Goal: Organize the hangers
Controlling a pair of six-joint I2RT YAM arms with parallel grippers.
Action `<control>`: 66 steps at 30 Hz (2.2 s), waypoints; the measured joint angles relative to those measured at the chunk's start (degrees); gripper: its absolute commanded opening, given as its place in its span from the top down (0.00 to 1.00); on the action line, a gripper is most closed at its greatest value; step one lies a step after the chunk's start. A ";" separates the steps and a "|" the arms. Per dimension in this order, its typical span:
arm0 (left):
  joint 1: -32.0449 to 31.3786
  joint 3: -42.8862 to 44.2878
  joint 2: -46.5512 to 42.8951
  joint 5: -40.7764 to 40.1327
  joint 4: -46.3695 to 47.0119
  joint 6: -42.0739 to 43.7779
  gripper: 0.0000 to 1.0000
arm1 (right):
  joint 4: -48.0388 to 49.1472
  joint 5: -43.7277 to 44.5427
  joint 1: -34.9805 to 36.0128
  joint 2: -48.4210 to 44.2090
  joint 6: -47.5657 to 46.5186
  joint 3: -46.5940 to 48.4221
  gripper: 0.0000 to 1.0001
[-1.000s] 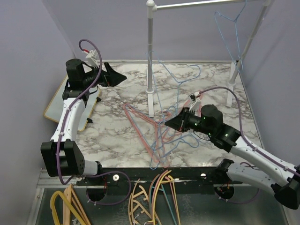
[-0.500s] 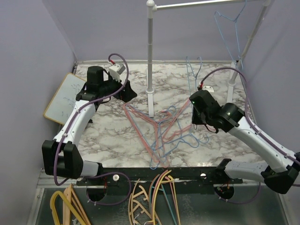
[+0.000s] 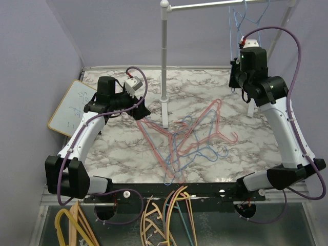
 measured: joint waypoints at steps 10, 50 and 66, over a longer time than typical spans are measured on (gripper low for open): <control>-2.10 -0.09 -1.01 -2.95 -3.39 9.18 0.09 | 0.70 -13.57 -6.16 13.44 -3.82 17.40 0.99; -3.80 6.91 4.79 -8.94 -13.22 25.05 0.02 | 5.60 -43.50 -25.73 19.41 0.94 12.74 0.78; -12.50 -0.74 11.08 -12.76 -6.01 34.62 0.01 | 11.91 -43.65 -25.75 3.76 4.15 -6.10 0.00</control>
